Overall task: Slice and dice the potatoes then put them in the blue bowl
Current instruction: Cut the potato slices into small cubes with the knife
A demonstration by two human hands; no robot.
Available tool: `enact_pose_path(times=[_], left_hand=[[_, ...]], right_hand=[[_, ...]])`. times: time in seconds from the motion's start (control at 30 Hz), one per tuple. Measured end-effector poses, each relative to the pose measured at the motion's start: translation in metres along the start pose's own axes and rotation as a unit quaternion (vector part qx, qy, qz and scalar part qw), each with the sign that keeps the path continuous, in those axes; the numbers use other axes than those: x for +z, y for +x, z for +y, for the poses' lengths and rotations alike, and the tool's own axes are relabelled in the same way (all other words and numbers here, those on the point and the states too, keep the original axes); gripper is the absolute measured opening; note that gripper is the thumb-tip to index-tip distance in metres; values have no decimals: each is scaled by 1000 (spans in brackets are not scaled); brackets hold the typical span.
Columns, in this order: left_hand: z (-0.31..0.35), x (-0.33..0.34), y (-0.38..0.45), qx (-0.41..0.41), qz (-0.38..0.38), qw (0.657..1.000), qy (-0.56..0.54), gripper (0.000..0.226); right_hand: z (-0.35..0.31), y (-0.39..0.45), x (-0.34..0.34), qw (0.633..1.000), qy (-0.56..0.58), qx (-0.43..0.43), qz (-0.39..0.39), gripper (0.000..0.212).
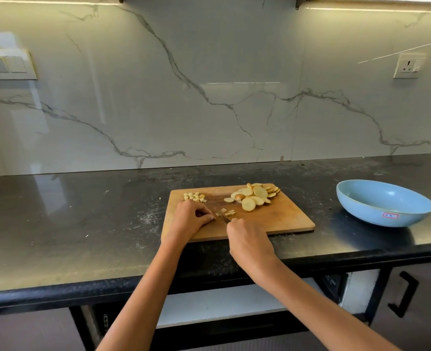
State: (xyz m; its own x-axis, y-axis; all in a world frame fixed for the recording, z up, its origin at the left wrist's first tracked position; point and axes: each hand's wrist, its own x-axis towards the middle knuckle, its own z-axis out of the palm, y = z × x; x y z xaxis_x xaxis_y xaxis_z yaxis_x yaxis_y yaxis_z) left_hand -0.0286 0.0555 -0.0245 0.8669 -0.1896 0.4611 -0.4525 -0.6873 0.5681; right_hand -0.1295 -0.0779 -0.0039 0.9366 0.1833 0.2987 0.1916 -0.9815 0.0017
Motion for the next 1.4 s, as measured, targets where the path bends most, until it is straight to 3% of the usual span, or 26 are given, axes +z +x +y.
enact_pose_path(times=[0.13,0.33,0.6,0.8,0.9,1.03,1.2,1.4], left_hand=[[1,1,-1,8,14,1000,14,8],[1,5,6,35,73,997,7,23],[3,14,15,46,-51,997,36,23],[5,23,27,51,-27,992,109,18],[2,26,30,67,-30,993,94,27],[2,27,34,134,1,988,72,20],[10,33,35,186,-91,978,34,20],[-2,30,51,159,-106,978,80,15]], right_hand=[[13,1,1,999,36,25,-8,18],[37,1,-2,997,46,25,57,20],[58,9,9,991,79,34,105,23],[74,29,27,986,96,26,137,25],[78,42,33,981,113,28,155,27],[75,61,32,968,182,16,175,32],[72,106,28,947,240,-3,215,31],[74,154,37,932,271,-15,242,29]])
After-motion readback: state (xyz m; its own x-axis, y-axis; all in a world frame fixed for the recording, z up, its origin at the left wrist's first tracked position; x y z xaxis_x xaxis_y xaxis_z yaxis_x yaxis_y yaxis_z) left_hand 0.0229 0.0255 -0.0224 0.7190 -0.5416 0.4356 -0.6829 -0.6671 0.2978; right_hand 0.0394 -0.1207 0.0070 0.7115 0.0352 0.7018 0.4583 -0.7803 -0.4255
